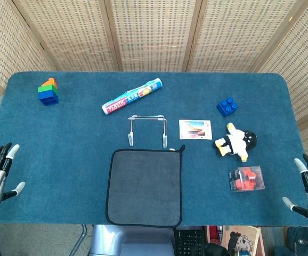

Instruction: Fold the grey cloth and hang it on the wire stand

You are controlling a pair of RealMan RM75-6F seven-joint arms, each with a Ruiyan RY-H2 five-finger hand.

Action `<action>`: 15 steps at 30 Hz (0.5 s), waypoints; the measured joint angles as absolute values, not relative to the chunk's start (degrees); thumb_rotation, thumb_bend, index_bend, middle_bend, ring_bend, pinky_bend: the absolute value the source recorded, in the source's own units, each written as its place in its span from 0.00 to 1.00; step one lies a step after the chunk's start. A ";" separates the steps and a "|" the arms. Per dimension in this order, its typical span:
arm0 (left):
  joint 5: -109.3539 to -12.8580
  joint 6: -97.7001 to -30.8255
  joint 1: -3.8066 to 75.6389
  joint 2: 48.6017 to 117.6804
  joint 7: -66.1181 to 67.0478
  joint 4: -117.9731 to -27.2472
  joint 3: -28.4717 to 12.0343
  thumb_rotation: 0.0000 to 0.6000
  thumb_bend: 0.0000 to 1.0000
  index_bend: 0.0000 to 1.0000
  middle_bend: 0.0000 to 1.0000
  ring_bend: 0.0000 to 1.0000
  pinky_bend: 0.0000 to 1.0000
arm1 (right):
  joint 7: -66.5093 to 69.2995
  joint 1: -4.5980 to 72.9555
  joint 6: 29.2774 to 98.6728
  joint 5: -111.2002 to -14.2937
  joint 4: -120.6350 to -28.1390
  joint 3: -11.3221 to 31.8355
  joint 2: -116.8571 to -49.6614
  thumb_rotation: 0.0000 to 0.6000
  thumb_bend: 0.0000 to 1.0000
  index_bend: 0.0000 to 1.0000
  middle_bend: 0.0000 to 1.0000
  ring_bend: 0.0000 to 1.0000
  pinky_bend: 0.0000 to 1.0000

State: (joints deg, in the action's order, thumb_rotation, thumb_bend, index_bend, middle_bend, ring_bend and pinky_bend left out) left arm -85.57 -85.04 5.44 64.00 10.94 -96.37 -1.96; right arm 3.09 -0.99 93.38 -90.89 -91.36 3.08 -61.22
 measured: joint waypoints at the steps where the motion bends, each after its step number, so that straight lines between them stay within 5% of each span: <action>1: -85.60 -85.03 5.45 64.03 10.95 -96.33 -1.95 1.00 0.24 0.00 0.00 0.00 0.00 | 3.11 -0.98 93.38 -90.88 -91.36 3.09 -61.20 1.00 0.00 0.00 0.00 0.00 0.00; 15: -91.51 -83.91 8.79 66.15 10.41 -92.89 -2.15 1.00 0.24 0.00 0.00 0.00 0.00 | 2.93 -0.79 92.91 -89.57 -91.36 3.70 -61.32 1.00 0.00 0.00 0.00 0.00 0.00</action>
State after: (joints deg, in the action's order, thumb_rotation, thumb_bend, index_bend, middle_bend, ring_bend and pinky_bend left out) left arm -91.51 -83.91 8.79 66.15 10.41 -92.89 -2.15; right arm 2.93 -0.79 92.91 -89.57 -91.36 3.70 -61.32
